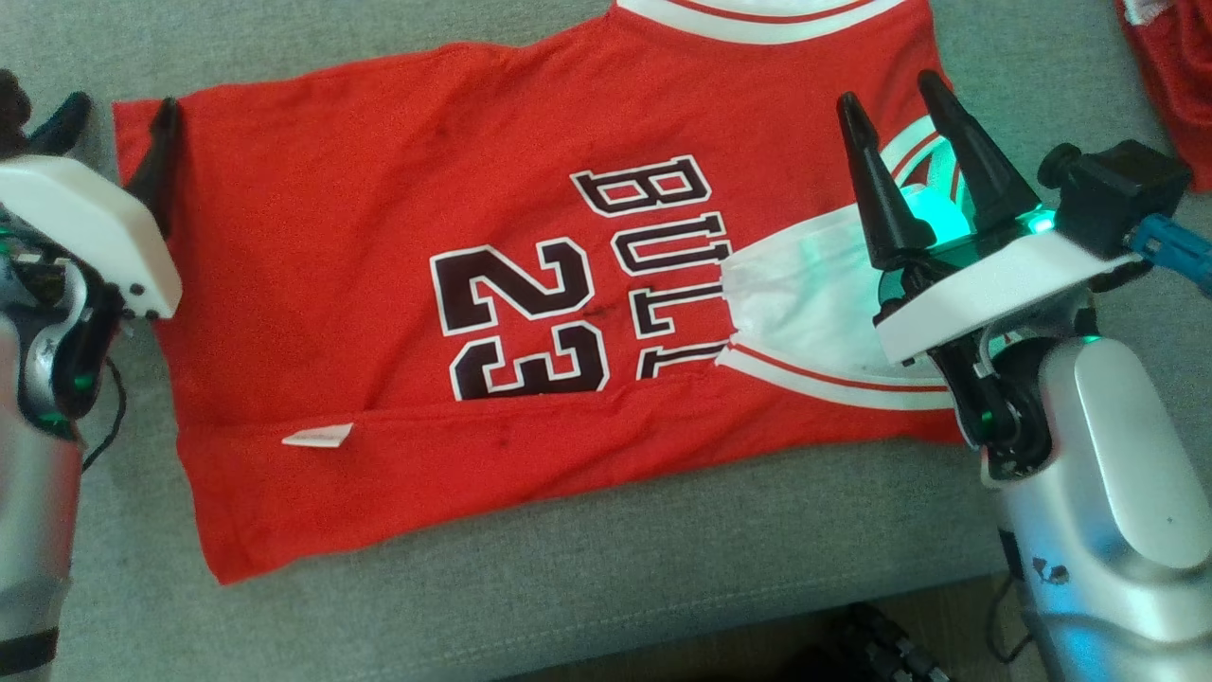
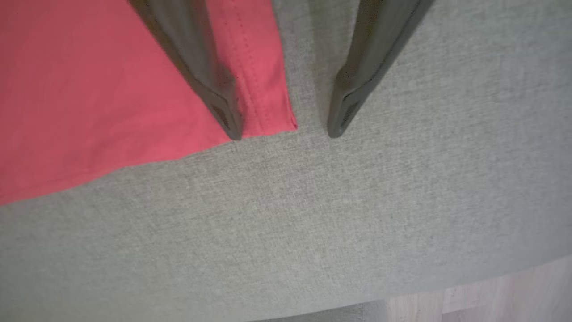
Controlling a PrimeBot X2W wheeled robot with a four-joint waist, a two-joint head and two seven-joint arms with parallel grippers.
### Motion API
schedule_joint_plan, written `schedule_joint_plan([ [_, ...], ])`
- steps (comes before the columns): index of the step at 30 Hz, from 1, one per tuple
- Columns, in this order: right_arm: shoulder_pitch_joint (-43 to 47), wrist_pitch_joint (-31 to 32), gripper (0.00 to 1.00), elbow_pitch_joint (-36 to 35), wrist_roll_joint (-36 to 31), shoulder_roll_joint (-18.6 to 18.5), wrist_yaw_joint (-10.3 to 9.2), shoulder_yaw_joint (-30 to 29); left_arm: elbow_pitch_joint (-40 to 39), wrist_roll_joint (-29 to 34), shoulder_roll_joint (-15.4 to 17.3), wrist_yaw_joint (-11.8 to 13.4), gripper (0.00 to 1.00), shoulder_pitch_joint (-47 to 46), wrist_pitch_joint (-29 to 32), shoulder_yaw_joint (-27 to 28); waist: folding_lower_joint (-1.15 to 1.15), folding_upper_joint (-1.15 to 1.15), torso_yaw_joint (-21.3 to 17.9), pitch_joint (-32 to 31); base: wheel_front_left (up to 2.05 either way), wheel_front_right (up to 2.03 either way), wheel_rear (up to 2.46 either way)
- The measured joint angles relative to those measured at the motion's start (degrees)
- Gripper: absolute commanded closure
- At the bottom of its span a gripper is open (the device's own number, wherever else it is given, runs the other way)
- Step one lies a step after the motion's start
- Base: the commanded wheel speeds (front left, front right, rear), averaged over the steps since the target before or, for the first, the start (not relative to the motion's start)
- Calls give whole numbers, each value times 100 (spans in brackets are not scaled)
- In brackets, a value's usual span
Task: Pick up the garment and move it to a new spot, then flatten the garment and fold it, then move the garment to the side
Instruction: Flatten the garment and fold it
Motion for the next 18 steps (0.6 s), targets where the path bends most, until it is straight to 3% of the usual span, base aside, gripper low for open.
schedule_joint_plan([
  [1, 0, -1, 0, 10, 0, -11, 0, 5, 10, 0, 7, 0, 29, -18, 58, -21, 0, 0, -2, -5, 0, 0, 0],
  [2, -1, 0, 0, 30, 0, -30, 0, 11, 13, 0, 16, -1, 52, -30, 108, -52, 0, 0, -3, -10, 0, 0, 0],
  [4, -12, 0, 0, 56, 0, -85, 0, 19, 7, -1, 22, -27, 76, -43, 187, -113, 0, 0, 1, -23, 0, 0, 0],
  [5, -32, 1, 0, 59, 0, -111, 0, 22, 1, -1, 22, -46, 98, -43, 227, -132, 0, 0, 8, -31, 0, 0, 0],
  [13, -578, 214, 0, 113, -102, -318, 0, 104, -140, -3, -27, -35, 100, 50, 146, -247, 0, 0, 181, -116, 0, 0, 0],
  [18, -1318, 603, 0, 802, -325, -523, 0, 130, -392, -2, -259, -23, 100, 160, -226, -372, 0, 0, 427, -199, 0, 0, 0],
])
